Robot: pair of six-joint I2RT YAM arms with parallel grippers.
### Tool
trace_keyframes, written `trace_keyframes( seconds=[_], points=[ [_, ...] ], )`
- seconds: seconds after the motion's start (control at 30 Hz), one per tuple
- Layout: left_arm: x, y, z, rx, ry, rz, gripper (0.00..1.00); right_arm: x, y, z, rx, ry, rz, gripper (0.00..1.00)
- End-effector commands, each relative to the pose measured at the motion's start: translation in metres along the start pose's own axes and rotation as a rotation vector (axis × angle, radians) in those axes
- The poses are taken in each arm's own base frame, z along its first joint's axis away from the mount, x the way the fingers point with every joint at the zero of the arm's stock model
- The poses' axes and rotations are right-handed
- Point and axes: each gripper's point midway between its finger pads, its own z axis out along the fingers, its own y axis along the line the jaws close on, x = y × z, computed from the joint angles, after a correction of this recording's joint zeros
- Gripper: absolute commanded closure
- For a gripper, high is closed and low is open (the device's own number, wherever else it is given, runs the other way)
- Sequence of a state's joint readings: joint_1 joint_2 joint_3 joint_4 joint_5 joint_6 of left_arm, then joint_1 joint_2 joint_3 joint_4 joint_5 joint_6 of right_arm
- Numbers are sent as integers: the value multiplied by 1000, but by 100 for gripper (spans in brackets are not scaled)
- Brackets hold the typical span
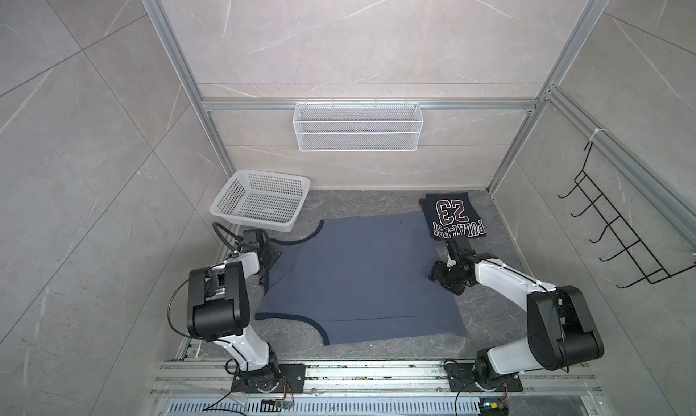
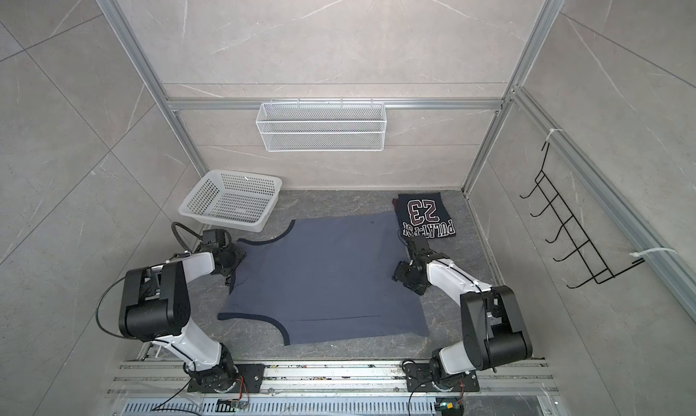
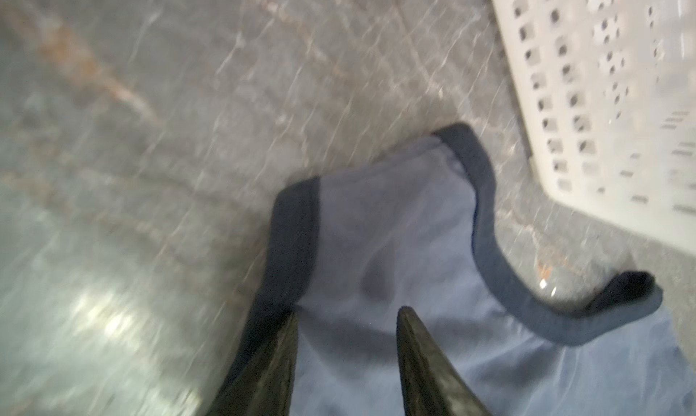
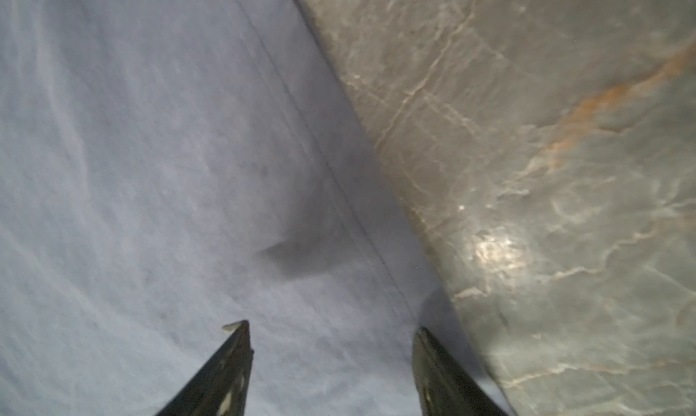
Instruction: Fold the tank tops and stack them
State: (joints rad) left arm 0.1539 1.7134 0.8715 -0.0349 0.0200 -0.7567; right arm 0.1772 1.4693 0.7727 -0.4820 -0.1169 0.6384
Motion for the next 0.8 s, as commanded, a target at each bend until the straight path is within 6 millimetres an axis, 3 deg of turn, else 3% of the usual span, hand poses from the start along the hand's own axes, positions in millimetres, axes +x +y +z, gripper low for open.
trace_keyframes(
  seconds=[0.0, 0.13, 0.27, 0.33, 0.4, 0.57, 0.67, 0.77],
  points=[
    [-6, -16, 9, 54, 21, 25, 54, 3, -7, -4, 10, 0, 9, 31],
    [-15, -23, -4, 59, -2, 51, 51, 2, -8, -7, 7, -4, 9, 31],
    [-17, -27, -59, 44, -66, 70, 42, 3, -2, -10, -26, 0, -1, 31],
    [-7, -21, -89, 12, -93, 91, 36, 4, 2, -13, -49, -3, -9, 31],
    [7, -5, -113, -30, -110, 74, 33, 5, 5, -17, -65, -6, -17, 31],
    [48, 79, -146, -211, -133, -93, 34, 9, 6, -24, -87, -9, -29, 31],
    [68, 116, -152, -285, -131, -170, 34, 12, 6, -23, -95, -5, -31, 31],
    [81, 136, -149, -321, -105, -230, 34, 14, 7, -21, -105, 1, -34, 31]
  ],
)
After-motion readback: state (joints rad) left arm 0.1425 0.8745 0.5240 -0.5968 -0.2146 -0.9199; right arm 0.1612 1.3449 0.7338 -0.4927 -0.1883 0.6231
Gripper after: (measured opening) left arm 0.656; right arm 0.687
